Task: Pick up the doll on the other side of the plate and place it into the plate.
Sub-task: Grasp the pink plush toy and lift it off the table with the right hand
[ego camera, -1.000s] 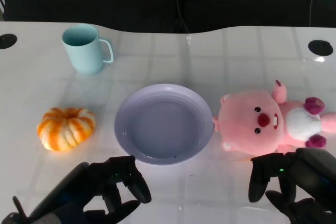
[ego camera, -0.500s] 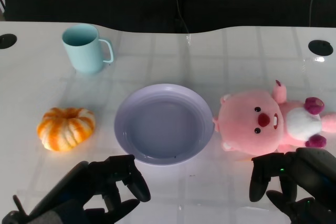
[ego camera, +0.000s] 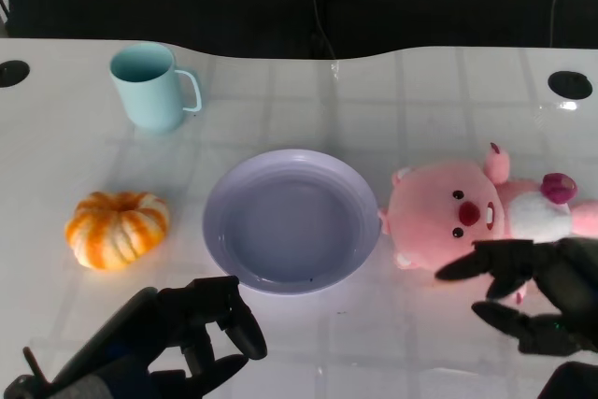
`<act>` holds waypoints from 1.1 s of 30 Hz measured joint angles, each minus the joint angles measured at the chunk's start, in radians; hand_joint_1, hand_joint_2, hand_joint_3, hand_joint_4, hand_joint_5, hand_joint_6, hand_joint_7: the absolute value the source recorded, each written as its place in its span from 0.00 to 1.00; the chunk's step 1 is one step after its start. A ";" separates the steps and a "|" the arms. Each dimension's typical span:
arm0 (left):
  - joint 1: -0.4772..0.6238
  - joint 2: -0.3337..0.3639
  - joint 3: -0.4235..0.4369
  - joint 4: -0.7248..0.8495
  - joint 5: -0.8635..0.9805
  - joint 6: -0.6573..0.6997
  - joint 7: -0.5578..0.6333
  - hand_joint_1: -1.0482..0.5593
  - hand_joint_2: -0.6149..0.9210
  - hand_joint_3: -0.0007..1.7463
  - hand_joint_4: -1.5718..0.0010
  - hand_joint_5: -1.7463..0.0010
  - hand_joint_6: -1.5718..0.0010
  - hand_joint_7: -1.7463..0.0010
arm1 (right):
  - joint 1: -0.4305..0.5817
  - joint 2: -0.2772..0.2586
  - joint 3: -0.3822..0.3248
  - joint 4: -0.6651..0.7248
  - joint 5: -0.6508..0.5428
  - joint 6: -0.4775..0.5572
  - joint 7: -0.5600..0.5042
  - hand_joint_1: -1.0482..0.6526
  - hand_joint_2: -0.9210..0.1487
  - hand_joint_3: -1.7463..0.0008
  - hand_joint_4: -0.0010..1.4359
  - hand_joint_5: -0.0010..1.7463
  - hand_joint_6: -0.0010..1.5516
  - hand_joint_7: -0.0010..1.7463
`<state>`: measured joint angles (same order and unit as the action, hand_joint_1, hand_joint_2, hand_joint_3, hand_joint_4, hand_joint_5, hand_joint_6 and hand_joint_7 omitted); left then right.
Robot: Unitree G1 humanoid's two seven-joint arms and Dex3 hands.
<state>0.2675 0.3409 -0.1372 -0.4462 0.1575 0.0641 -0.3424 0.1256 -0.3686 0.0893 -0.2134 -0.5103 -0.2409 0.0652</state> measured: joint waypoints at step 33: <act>-0.001 -0.005 -0.016 0.001 0.010 0.004 0.000 0.58 0.97 0.30 0.63 0.08 0.63 0.27 | -0.292 -0.085 0.081 0.220 -0.308 0.402 0.124 0.23 0.01 1.00 0.08 0.08 0.12 0.00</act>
<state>0.2668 0.3358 -0.1528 -0.4454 0.1671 0.0680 -0.3420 -0.1661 -0.4533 0.1702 0.0071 -0.8188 0.1609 0.1896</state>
